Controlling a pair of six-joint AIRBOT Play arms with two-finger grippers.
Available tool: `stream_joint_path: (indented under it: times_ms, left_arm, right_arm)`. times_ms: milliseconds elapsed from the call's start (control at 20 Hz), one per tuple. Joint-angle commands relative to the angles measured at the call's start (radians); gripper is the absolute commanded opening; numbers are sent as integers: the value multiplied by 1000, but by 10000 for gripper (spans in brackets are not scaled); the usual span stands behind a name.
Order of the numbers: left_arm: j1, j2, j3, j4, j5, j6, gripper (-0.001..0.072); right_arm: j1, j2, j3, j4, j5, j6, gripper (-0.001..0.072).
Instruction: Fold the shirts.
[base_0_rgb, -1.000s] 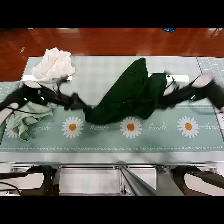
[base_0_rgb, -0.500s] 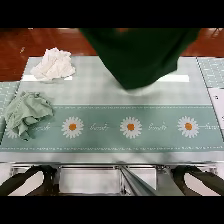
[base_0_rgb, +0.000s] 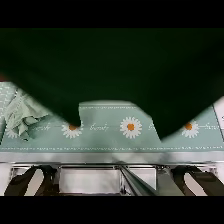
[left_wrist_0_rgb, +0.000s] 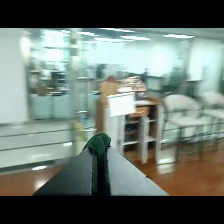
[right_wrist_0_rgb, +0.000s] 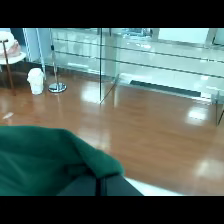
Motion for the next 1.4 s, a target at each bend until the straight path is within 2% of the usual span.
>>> stream_joint_path:
  times_ms: [0,150,250,350,500,600,750,850,950,1100,1250,1300,1350]
  left_arm:
    - [22,97,16,182,-146,-80,23]
    - [34,138,-51,201,-249,-102,24]
    - [40,159,-180,126,-286,-114,24]
    - [39,163,-372,-13,-277,-77,24]
    - [23,114,-707,-214,-149,41,24]
    - [-51,11,-846,-212,-49,103,23]
    - [-209,-253,-856,-209,84,169,23]
    - [-286,-465,-760,-173,152,171,23]
    - [-331,-683,-600,-105,159,129,23]
    - [-366,-965,-316,82,128,-69,23]
    - [-388,-1136,-108,249,10,-229,23]
    - [-394,-1160,-88,248,-12,-235,24]
    - [-403,-1172,-88,240,-29,-234,91]
  right_arm:
    - [0,57,-18,-12,153,29,20]
    - [0,120,-222,-13,159,43,20]
    - [0,144,-395,-16,132,41,20]
    - [0,136,-547,-16,43,23,20]
    - [0,35,-663,-35,-86,5,20]
    - [0,-91,-663,-34,-119,-9,20]
    - [0,-295,-647,-34,-163,-18,20]
    - [0,-433,-612,-33,-186,-18,21]
    - [-1,-554,-573,-34,-230,-14,20]
    - [-6,-707,-505,-33,-320,32,20]
    - [-34,-802,-470,-30,-432,146,21]
    - [-47,-826,-464,-18,-448,169,21]
    - [-60,-843,-464,10,-452,168,83]
